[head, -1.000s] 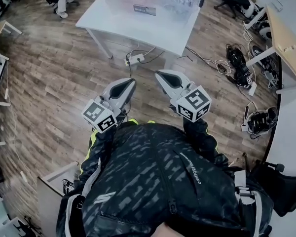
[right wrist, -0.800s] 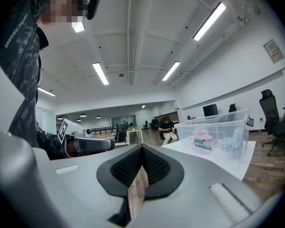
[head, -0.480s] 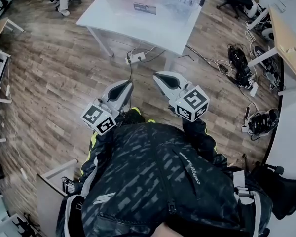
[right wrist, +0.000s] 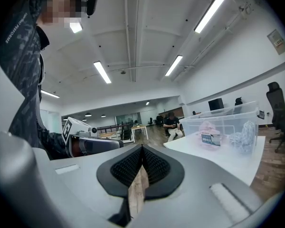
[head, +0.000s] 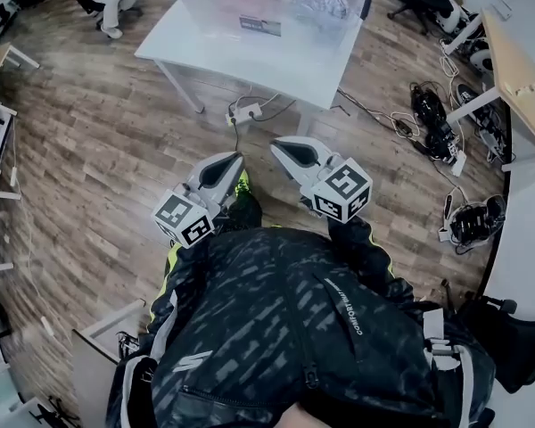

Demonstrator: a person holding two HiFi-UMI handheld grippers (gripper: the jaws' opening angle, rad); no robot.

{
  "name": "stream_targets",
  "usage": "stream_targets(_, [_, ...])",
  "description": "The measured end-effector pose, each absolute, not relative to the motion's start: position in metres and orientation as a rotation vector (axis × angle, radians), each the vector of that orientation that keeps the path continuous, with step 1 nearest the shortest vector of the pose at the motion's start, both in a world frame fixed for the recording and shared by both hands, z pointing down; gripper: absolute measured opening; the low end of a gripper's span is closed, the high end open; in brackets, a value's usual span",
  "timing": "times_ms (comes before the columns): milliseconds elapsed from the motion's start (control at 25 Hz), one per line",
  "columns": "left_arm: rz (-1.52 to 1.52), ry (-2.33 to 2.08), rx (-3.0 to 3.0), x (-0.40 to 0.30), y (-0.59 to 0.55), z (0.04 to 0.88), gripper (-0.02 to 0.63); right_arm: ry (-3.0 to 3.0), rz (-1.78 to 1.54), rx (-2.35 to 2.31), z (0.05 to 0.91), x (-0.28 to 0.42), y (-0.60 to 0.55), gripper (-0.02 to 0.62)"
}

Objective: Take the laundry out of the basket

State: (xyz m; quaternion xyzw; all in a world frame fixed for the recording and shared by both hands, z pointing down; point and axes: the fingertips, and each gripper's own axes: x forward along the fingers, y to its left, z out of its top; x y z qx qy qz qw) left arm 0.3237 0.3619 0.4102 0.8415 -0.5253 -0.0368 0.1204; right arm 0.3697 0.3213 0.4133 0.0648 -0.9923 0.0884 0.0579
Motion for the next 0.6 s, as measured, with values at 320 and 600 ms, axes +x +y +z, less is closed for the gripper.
stream_targets(320, [-0.078,-1.498,2.488,0.306,0.333,0.412,0.008,-2.962,0.261,0.108,0.418,0.336,0.314,-0.002])
stream_targets(600, [-0.103,-1.478,2.478,0.242,0.266,0.413,0.008,-2.933,0.252,0.194,0.418,0.28,0.248,-0.002])
